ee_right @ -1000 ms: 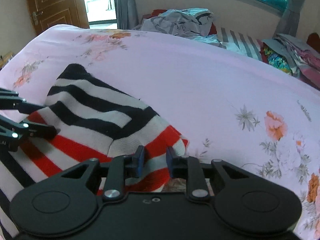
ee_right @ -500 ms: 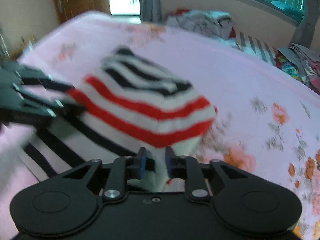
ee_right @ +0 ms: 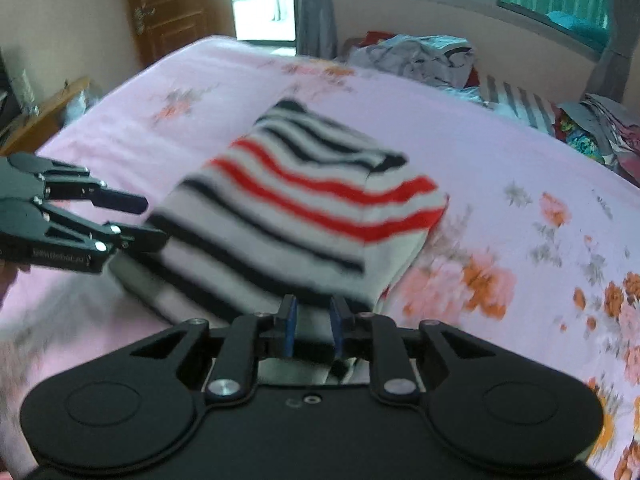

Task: Fold small clothes
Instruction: 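Release the sweater with the right gripper and press the bundle flat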

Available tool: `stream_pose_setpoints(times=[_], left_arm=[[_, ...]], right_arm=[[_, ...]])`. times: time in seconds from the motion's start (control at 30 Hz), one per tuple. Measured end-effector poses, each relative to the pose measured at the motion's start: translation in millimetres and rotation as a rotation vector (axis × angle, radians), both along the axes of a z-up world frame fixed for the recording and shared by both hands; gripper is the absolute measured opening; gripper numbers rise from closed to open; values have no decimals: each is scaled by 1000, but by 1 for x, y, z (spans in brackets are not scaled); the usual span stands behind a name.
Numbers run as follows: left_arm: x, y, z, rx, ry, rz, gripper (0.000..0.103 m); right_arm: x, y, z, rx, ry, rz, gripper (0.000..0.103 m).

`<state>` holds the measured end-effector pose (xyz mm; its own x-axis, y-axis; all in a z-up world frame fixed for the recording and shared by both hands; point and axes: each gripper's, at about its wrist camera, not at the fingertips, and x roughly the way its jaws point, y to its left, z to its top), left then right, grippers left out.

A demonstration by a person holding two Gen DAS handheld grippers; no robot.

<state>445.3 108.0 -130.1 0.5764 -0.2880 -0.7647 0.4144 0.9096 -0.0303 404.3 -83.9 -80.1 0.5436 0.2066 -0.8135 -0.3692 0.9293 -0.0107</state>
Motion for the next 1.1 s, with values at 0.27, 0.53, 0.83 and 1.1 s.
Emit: stream_pose_setpoints(times=[0.27,0.53,0.83,1.1], left_arm=[[-2,4,-27,-59,32,68,51],[-1,5,-33,-86,33,103,52],[-4,1,-31,-62,28,116,52],[-7,-2,-32,-54,17,138,52]], right_arm=[[-1,-8,-26,9,36,-85,13],[-3,-8,-34,17,19,-109,14],[-4,-15,-35,46,34,-123,22],[-4,-11,-36,34,31,-115,22]])
